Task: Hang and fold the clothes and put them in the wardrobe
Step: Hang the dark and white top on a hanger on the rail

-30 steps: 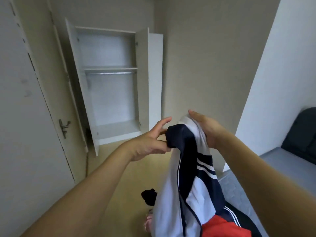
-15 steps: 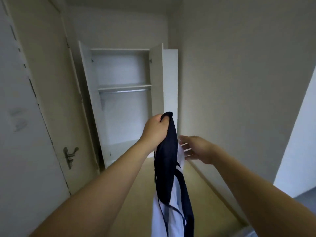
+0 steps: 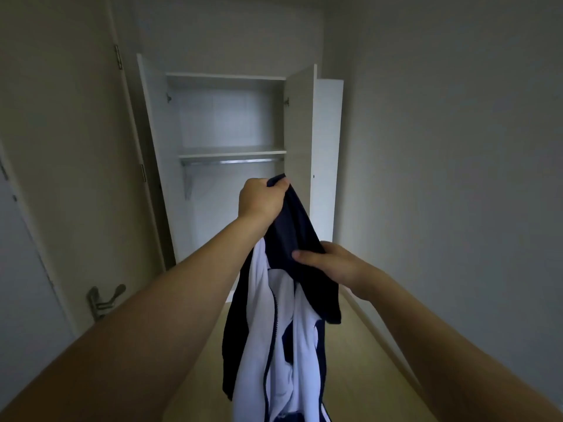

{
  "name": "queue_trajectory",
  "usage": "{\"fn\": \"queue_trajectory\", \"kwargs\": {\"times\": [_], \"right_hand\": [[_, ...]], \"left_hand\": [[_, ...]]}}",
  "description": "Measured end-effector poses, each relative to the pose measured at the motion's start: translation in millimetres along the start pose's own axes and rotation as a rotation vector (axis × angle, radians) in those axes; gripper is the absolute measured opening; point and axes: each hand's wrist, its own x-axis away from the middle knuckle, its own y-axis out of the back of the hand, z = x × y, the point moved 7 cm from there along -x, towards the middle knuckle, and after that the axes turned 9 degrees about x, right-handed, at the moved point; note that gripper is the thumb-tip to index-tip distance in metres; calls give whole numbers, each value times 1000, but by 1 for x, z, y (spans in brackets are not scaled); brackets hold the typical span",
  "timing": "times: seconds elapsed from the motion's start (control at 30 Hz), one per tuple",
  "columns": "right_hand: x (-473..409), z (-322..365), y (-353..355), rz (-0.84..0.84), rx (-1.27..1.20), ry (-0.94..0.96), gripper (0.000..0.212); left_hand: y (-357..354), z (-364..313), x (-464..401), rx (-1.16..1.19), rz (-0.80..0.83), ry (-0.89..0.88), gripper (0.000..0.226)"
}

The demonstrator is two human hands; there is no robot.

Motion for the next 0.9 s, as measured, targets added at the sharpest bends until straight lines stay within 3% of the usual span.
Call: {"fn": "queue_trajectory", "kwargs": {"times": [0.13, 0.3, 0.47, 0.57, 0.6, 0.67, 0.73, 0.8, 0.9], "right_hand": [[-107, -16, 7, -253, 247, -91, 32], [-236, -18, 8, -347, 279, -142, 34], [-332, -14, 34, -560, 53, -156, 30], [-388, 0, 48, -463, -96, -30, 35], [-407, 7, 52, -417, -21, 14, 40], [-449, 12, 56, -340, 368, 55, 42], [-495, 5, 60, -288, 751, -6, 29], [-541, -7, 76, -322, 826, -100, 18], [-618, -15, 103, -410, 699, -199, 22]], "left_hand": [[23, 38, -83, 149, -25, 7, 35], [61, 83, -185, 213, 45, 93, 31], [72, 122, -270, 143, 142, 124, 29], [83, 146, -326, 150, 51, 144, 24], [86, 156, -344, 187, 5, 169, 25], [90, 173, -376, 256, -64, 200, 24], [84, 188, -408, 300, -66, 197, 20], [72, 201, -438, 295, -14, 146, 18], [58, 217, -486, 235, 54, 60, 32]]}}
